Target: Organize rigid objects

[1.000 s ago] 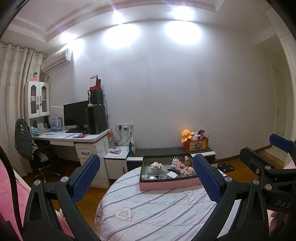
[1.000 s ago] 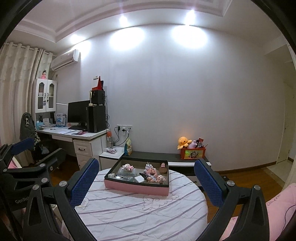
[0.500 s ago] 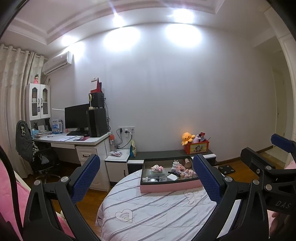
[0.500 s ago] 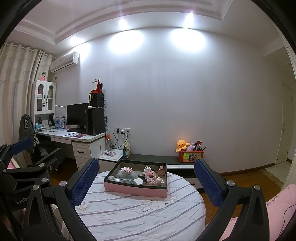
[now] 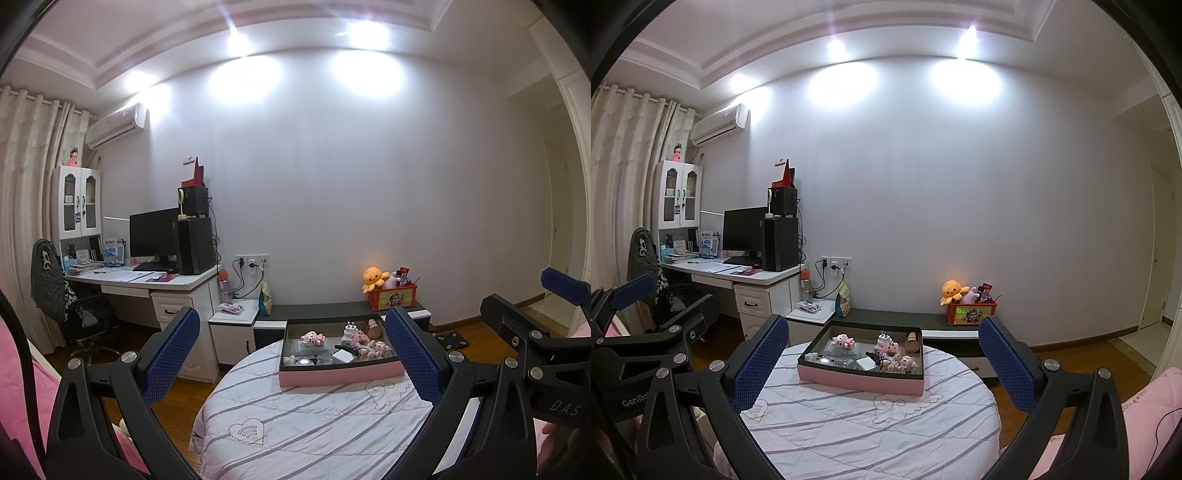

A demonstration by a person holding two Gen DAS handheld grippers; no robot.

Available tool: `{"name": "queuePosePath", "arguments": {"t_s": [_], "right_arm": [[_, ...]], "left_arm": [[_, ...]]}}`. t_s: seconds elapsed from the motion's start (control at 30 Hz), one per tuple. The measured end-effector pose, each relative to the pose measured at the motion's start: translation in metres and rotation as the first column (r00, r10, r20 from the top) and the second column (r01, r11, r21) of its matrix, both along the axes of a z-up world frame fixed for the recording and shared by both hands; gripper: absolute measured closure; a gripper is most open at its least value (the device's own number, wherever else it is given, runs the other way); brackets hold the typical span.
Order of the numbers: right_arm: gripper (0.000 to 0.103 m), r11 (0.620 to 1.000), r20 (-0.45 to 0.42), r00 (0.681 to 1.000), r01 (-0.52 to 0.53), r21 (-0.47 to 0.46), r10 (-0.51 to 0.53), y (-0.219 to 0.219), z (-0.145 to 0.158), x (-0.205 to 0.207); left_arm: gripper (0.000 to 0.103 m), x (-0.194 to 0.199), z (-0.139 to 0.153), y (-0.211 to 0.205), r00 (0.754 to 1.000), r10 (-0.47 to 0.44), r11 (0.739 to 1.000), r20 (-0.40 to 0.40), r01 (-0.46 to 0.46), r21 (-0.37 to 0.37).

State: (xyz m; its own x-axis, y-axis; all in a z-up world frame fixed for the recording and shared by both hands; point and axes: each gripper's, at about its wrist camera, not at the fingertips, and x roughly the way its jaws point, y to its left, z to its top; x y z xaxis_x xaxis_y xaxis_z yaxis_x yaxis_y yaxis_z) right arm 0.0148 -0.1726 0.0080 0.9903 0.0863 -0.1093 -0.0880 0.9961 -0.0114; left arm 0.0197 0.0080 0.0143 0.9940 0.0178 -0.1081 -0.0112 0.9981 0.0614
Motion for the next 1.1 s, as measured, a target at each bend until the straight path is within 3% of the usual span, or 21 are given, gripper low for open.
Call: {"name": "queuePosePath", "arguments": {"t_s": [1.1], "right_arm": [[0.0,1.0,0.006,1.0,0.004,-0.004,-0.004,-0.0021,0.0019,-0.0001]], "left_arm": [[0.001,0.0027,0.0042,-0.0022,1.0,0.003,1.0,0.008,-0.003,0.005]]}}
